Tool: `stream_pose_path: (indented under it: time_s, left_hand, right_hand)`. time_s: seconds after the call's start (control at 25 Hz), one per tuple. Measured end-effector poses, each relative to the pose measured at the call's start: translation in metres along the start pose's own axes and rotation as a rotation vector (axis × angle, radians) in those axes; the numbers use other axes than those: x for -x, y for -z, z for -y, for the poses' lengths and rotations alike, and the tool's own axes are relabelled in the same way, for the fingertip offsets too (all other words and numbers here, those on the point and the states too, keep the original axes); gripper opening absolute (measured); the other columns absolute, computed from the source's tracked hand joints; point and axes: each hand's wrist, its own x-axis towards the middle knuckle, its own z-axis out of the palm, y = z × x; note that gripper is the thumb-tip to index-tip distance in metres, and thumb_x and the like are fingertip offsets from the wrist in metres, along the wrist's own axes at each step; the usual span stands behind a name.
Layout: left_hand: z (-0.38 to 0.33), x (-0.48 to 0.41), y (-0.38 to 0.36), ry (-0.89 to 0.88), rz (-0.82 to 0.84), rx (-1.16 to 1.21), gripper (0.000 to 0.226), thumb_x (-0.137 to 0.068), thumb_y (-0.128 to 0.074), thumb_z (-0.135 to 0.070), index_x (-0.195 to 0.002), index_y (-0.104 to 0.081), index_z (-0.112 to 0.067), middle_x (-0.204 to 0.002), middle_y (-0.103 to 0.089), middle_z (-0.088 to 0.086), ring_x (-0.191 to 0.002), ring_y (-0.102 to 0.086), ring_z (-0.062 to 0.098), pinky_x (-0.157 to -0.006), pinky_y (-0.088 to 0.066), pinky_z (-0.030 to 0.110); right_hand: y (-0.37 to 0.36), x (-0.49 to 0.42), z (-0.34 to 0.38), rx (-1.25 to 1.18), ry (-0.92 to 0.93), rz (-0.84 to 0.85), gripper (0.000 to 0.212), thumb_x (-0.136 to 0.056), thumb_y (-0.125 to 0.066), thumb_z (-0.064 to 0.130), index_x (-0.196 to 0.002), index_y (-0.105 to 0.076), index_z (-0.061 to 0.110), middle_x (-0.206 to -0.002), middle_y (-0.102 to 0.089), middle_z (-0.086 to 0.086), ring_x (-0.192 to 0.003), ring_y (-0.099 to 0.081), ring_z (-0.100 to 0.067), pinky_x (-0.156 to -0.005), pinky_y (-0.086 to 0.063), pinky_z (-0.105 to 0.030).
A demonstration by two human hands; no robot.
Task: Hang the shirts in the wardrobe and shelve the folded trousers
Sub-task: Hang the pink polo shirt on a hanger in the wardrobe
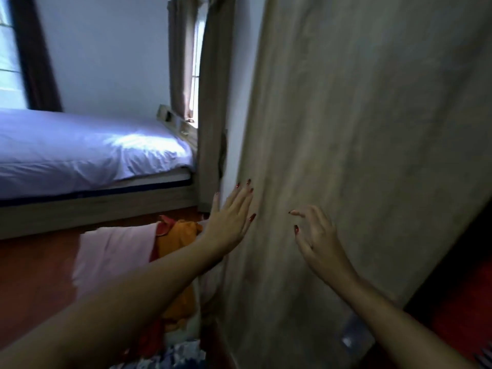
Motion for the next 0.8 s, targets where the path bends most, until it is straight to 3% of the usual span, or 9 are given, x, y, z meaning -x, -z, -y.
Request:
stream_pose_path:
  time_s: [0.12, 0.2, 0.32, 0.4, 0.52, 0.64, 0.72, 0.8]
  left_hand:
    - [0.124, 0.028, -0.024, 0.215, 0.065, 0.025, 0.055, -0.1, -0.027, -0.038, -0.15, -0.024, -0.017, -0.162, -0.013, 0.002, -0.15, -0.004, 0.02, -0.117, -0.012, 0.058]
    - [0.195, 0.047, -0.04, 0.383, 0.115, 0.038, 0.047, -0.099, -0.037, -0.034, -0.142, -0.04, -0.015, -0.157, -0.027, 0.006, -0.148, -0.014, 0.023, -0.114, -0.016, 0.059]
    - [0.286, 0.071, -0.063, 0.636, 0.313, 0.054, 0.039, -0.099, -0.037, -0.036, -0.125, -0.053, -0.012, -0.143, -0.044, 0.011, -0.135, -0.037, 0.029, -0.112, -0.02, 0.06]
    - [0.33, 0.08, -0.074, 0.787, 0.427, 0.102, 0.045, -0.098, -0.034, -0.044, -0.115, -0.057, -0.01, -0.131, -0.054, 0.016, -0.121, -0.049, 0.034, -0.107, -0.031, 0.055]
    - [0.36, 0.073, -0.077, 0.889, 0.558, 0.196, 0.068, -0.098, -0.024, -0.055, -0.126, -0.056, -0.002, -0.133, -0.054, 0.023, -0.12, -0.052, 0.038, -0.094, -0.043, 0.038]
    - [0.374, 0.054, -0.08, 0.938, 0.7, 0.319, 0.073, -0.094, -0.036, -0.06, -0.142, -0.042, -0.005, -0.145, -0.043, 0.021, -0.13, -0.045, 0.037, -0.102, -0.038, 0.039]
    - [0.381, 0.047, -0.087, 1.003, 0.682, 0.428, 0.073, -0.086, -0.055, -0.056, -0.135, -0.05, -0.003, -0.139, -0.05, 0.02, -0.123, -0.051, 0.034, -0.098, -0.042, 0.038]
    - [0.386, 0.044, -0.099, 1.001, 0.596, 0.467, 0.055, -0.086, -0.064, -0.042, -0.12, -0.06, 0.001, -0.124, -0.06, 0.017, -0.114, -0.056, 0.033, -0.088, -0.045, 0.032]
  right_hand:
    - [-0.104, -0.049, 0.03, -0.122, 0.032, 0.196, 0.027, -0.087, -0.05, 0.015, -0.113, -0.056, 0.016, -0.11, -0.055, -0.001, -0.104, -0.054, -0.019, -0.091, -0.046, -0.042]
    - [-0.165, -0.075, 0.05, -0.196, 0.004, 0.312, 0.023, -0.089, -0.051, 0.012, -0.111, -0.057, 0.014, -0.109, -0.054, -0.001, -0.103, -0.053, -0.016, -0.093, -0.045, -0.035]
    - [-0.251, -0.102, 0.082, -0.267, -0.057, 0.446, 0.018, -0.089, -0.053, 0.011, -0.106, -0.059, 0.014, -0.105, -0.057, 0.0, -0.1, -0.053, -0.014, -0.089, -0.045, -0.028]
    - [-0.299, -0.114, 0.1, -0.305, -0.129, 0.51, 0.016, -0.089, -0.053, 0.014, -0.103, -0.062, 0.015, -0.103, -0.062, -0.001, -0.095, -0.056, -0.012, -0.083, -0.045, -0.023]
    - [-0.343, -0.124, 0.12, -0.328, -0.247, 0.556, 0.013, -0.091, -0.055, 0.015, -0.099, -0.065, 0.015, -0.088, -0.06, 0.006, -0.076, -0.052, 0.0, -0.065, -0.036, -0.011]
    - [-0.365, -0.129, 0.134, -0.308, -0.341, 0.505, 0.012, -0.09, -0.058, 0.022, -0.089, -0.067, 0.015, -0.076, -0.059, 0.008, -0.069, -0.053, -0.004, -0.063, -0.041, -0.018]
    - [-0.372, -0.134, 0.139, -0.289, -0.38, 0.49, 0.017, -0.09, -0.059, 0.025, -0.074, -0.063, 0.019, -0.067, -0.058, 0.008, -0.064, -0.053, -0.005, -0.057, -0.042, -0.019]
    - [-0.376, -0.138, 0.142, -0.277, -0.409, 0.5, 0.025, -0.089, -0.062, 0.026, -0.065, -0.055, 0.024, -0.065, -0.06, 0.005, -0.062, -0.056, -0.008, -0.056, -0.043, -0.02]
